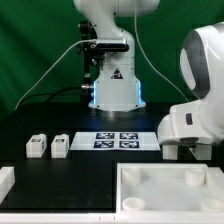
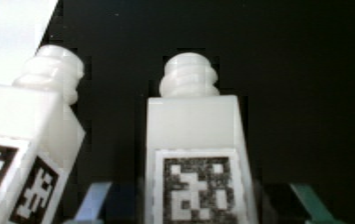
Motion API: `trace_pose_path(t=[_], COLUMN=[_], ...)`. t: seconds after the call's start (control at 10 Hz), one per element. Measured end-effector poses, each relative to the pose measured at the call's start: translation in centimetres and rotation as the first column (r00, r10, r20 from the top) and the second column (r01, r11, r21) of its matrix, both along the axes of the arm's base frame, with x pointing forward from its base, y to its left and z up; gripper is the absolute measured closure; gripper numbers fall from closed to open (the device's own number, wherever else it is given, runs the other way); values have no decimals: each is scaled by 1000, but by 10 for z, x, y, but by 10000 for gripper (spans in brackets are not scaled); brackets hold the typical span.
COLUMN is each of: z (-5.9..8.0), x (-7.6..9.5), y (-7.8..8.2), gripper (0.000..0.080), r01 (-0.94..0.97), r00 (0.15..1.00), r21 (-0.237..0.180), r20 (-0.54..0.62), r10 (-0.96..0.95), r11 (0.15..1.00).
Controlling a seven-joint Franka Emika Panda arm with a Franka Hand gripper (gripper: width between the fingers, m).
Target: Assemble one leg
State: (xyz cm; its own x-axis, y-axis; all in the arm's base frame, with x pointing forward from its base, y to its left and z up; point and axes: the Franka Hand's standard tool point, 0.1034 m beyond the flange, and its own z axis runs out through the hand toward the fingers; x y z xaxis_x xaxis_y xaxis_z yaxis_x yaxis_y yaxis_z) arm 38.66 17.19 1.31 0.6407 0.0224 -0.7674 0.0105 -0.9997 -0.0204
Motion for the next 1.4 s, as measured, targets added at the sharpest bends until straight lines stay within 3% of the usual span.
trace_pose_path(t=[0.3,0.6,0.7,0.8,0.9,1.1,1.2,1.3,1.4], z=[3,62,78,89,104,100,103,115,127], x=[3,49,56,69,86,80,90,117,155], y=[-3,-32,-40,-45,-49,-53,-57,-65,-71], gripper=[511,509,509,509,509,509,509,509,509], r01=[-16,-68,-83,-105,-115,-118,-130,-143,-153], r00=[1000,996,995,988,957,873,819,776,680], r21=[9,76,98,123,125,102,99,103,118], r20=[3,69,70,127,281,484,572,629,733], r10=[16,63,77,89,75,54,50,47,18], r11=[1000,995,992,987,985,988,987,984,981])
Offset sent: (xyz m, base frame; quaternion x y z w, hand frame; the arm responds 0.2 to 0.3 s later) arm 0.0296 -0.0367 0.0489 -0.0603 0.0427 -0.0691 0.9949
